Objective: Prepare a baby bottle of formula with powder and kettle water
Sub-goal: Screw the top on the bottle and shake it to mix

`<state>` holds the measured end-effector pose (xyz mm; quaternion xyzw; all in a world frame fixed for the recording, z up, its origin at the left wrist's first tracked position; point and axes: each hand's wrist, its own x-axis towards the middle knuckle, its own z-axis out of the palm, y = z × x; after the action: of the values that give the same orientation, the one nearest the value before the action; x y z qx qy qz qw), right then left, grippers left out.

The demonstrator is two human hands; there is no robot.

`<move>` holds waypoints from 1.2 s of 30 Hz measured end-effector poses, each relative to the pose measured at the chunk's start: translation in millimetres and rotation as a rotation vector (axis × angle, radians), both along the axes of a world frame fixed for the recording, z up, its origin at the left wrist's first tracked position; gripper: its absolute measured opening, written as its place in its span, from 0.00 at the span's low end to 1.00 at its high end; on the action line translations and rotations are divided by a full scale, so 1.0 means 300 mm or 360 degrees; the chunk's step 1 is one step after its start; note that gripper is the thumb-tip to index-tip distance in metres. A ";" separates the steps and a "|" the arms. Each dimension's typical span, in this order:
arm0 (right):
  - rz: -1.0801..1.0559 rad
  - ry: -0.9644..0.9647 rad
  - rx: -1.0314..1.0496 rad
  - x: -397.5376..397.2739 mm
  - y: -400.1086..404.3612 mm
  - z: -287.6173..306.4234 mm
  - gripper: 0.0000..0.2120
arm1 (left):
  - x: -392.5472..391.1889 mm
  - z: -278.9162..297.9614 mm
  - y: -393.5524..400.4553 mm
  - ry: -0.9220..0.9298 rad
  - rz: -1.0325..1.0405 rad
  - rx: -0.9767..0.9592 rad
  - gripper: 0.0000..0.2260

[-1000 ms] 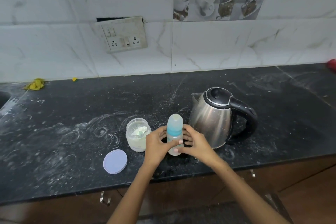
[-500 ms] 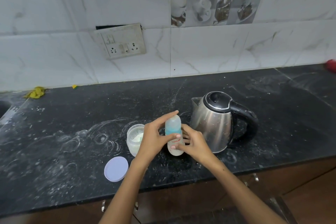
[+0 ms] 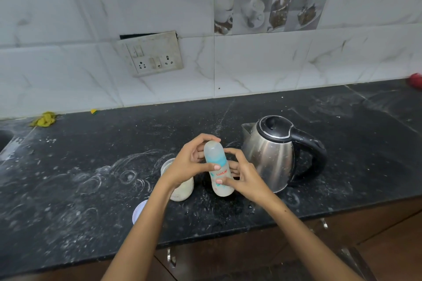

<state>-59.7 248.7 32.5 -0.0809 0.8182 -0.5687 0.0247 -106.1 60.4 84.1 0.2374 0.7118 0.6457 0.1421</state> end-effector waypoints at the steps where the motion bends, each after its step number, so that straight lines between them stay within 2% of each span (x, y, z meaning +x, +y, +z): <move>1: 0.0018 -0.0012 -0.0044 -0.001 0.002 0.003 0.36 | -0.011 0.006 -0.006 -0.0017 -0.0045 -0.0010 0.26; 5: 0.0034 -0.0010 -0.0123 -0.003 0.011 0.016 0.35 | -0.022 0.015 -0.014 -0.0009 -0.0013 -0.0019 0.29; 13: 0.0011 0.0039 -0.0110 0.016 0.018 0.016 0.33 | 0.072 -0.038 0.074 0.0341 0.0487 0.0007 0.27; 15: 0.0014 0.0010 -0.0156 0.027 0.024 0.016 0.34 | 0.069 -0.038 0.076 0.0267 0.0420 0.0074 0.26; 19: 0.0073 -0.0088 -0.0262 0.044 0.042 0.038 0.35 | 0.026 -0.010 -0.001 -0.0063 -0.0007 0.0228 0.28; 21: 0.0009 -0.0069 -0.0258 0.044 0.033 0.046 0.34 | 0.035 0.002 0.003 -0.0035 0.0063 0.0199 0.29; 25: -0.0059 0.0046 -0.0034 0.040 0.000 0.054 0.36 | 0.081 -0.021 0.080 0.0305 0.0492 0.0020 0.29; 27: -0.0040 0.0016 -0.0088 0.039 0.005 0.056 0.36 | 0.067 -0.018 0.078 0.0298 0.0425 0.0037 0.28; 31: 0.0084 -0.0134 -0.0334 0.041 0.035 0.074 0.35 | 0.036 0.016 0.026 -0.0073 0.0088 0.0231 0.28; 34: -0.0019 -0.0093 -0.0285 0.044 0.025 0.068 0.32 | 0.042 0.017 0.042 -0.0002 0.0097 0.0109 0.28; 36: -0.0189 0.0015 -0.0102 0.048 0.013 0.056 0.32 | 0.057 0.005 0.072 0.0172 0.0294 -0.0067 0.29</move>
<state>-45.2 252.7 49.5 -0.0357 0.8030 -0.5947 -0.0154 -89.0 82.1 85.7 0.2022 0.7507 0.6271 0.0484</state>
